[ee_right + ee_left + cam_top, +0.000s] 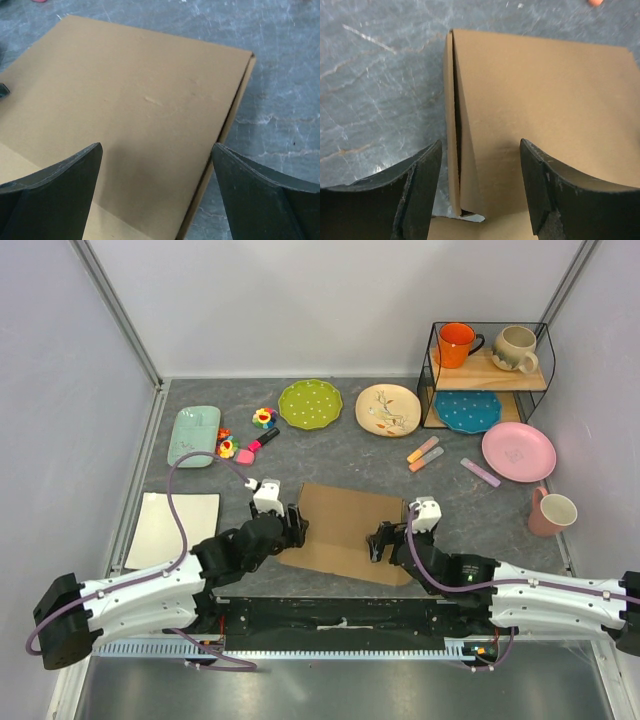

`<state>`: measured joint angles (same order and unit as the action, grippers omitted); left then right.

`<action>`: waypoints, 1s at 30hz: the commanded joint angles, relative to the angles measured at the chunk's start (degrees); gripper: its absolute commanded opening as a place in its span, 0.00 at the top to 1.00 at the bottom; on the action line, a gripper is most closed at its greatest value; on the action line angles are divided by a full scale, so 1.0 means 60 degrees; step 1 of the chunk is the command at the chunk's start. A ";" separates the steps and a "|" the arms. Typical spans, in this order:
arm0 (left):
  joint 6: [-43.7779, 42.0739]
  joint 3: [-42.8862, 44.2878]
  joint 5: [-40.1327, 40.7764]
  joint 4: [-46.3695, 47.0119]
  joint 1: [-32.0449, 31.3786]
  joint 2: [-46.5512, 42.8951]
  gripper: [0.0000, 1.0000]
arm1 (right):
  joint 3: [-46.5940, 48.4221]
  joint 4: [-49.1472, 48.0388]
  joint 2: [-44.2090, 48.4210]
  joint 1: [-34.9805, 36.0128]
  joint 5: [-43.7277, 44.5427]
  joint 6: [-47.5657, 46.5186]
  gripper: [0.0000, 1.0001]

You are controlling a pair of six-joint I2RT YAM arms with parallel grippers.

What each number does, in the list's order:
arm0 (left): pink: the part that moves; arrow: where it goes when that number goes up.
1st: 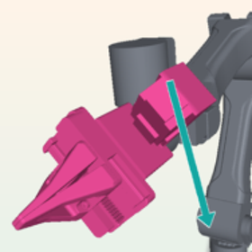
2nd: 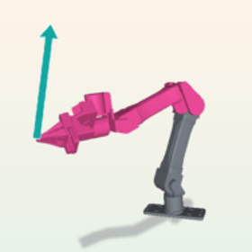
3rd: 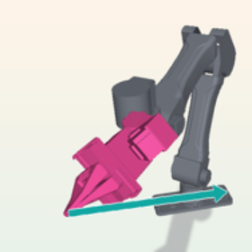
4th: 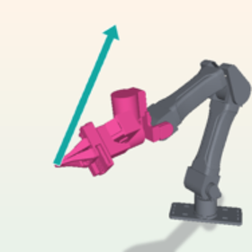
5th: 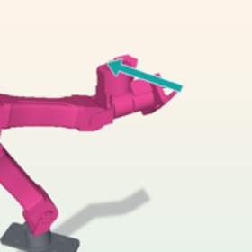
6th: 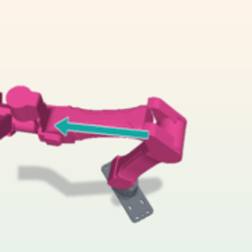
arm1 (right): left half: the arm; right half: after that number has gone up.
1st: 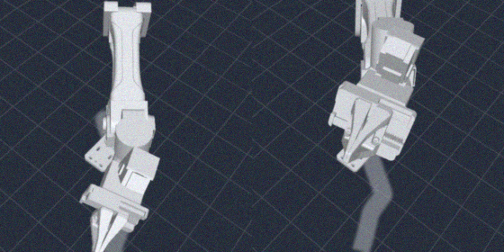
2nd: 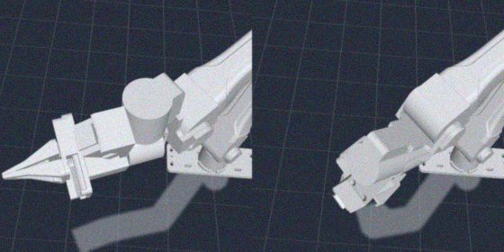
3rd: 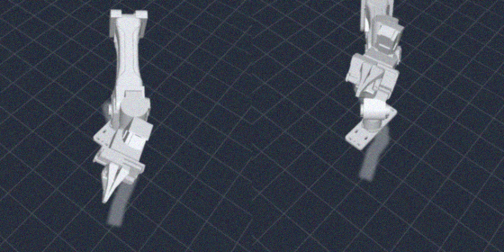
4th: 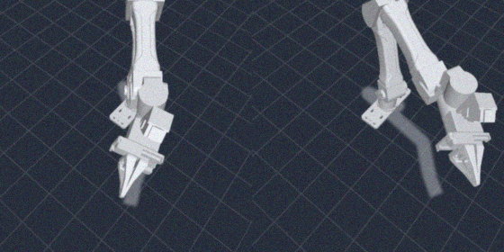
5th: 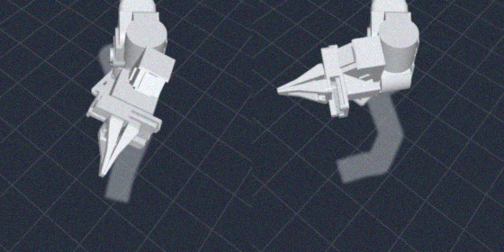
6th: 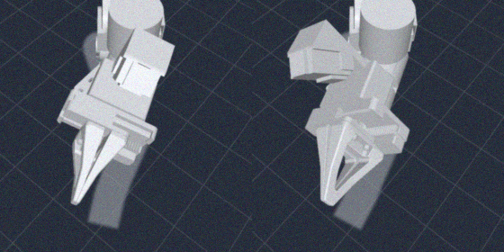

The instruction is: Fold the paper box

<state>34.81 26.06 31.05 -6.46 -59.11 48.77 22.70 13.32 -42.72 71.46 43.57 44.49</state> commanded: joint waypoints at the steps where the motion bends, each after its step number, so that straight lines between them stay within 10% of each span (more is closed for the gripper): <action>1: 0.1287 -0.0417 -0.0398 0.0154 0.0067 0.0323 0.31 | -0.0675 0.0738 0.0030 0.0014 -0.0215 0.1680 0.02; 16: 0.2519 -0.2146 -0.1525 0.2053 0.0374 0.0848 0.34 | -0.1380 0.0506 -0.0145 -0.0001 -0.0055 0.3132 0.02; 30: 0.3061 -0.2732 -0.1863 0.4031 0.1968 0.1686 0.61 | -0.2378 -0.4473 -0.1387 -0.2666 -0.2411 0.1333 0.21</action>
<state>51.16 13.19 20.82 16.27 -51.16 58.54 8.40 -2.98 -44.64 58.81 35.64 58.17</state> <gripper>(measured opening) 0.477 0.811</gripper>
